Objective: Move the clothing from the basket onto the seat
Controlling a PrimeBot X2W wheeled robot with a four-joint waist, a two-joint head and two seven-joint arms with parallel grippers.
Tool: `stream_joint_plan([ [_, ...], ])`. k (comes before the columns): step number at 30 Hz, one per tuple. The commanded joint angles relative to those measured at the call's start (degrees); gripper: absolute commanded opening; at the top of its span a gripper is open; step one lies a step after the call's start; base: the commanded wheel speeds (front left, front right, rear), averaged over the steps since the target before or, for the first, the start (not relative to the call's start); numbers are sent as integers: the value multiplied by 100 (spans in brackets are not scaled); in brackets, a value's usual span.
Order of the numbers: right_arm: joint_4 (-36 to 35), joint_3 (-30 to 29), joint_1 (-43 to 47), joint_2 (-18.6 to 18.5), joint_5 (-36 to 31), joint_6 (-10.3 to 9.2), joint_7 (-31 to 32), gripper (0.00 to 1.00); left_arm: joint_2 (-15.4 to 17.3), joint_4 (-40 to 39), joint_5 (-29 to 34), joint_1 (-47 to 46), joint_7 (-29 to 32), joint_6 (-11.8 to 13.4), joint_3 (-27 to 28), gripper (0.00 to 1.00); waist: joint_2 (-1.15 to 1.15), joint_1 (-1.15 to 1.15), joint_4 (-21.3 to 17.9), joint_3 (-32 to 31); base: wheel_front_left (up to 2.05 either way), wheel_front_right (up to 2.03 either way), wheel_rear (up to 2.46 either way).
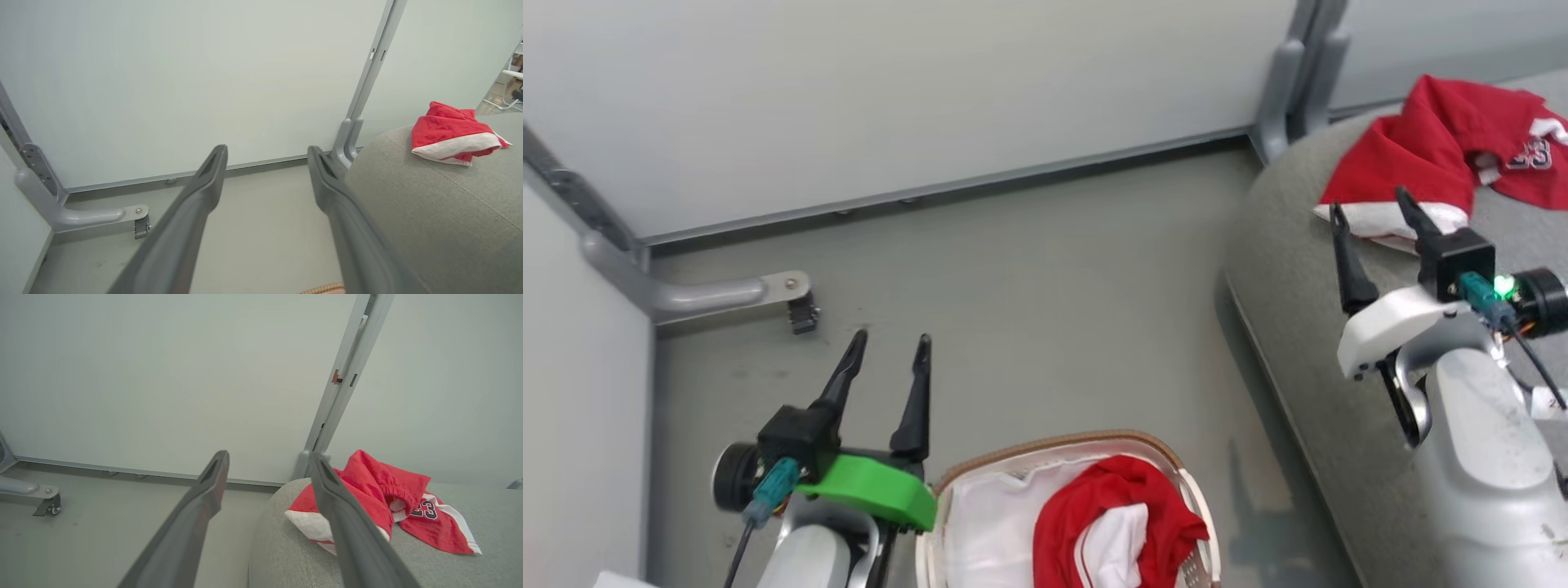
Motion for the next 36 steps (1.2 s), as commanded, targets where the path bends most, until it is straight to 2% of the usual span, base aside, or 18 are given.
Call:
stream_joint_plan([
  [1, -84, -57, 182, 36, 63, -8, -1, 100, -15, 11, 43, 168, -1, 27, 115, 100, 0, 0, 482, -415, 0, 0, 0],
  [4, -224, -110, 491, 229, 160, -8, -1, 100, -50, -5, 78, 363, -1, 50, 413, 100, 0, 0, 646, -496, 0, 0, 0],
  [10, -592, -45, 1116, 363, 167, -8, -1, 100, -93, -41, 209, 765, -1, 46, 836, 100, 0, 0, 872, -575, 0, 0, 0],
  [16, -863, 105, 1722, 377, 804, -8, -2, 100, -123, -85, 242, 1078, -1, -6, 1051, 100, 0, 0, 975, -636, 0, 0, 0],
  [23, -1209, 104, 2275, 382, 1096, -8, -1, 100, -154, -177, 266, 1269, 0, -36, 1095, 100, 0, 0, 974, -673, 0, 0, 0],
  [36, -1419, 199, 2506, 382, 901, -8, -1, 100, -158, -236, 185, 1268, 0, 21, 999, 100, 0, 0, 827, -624, 0, 0, 0],
])
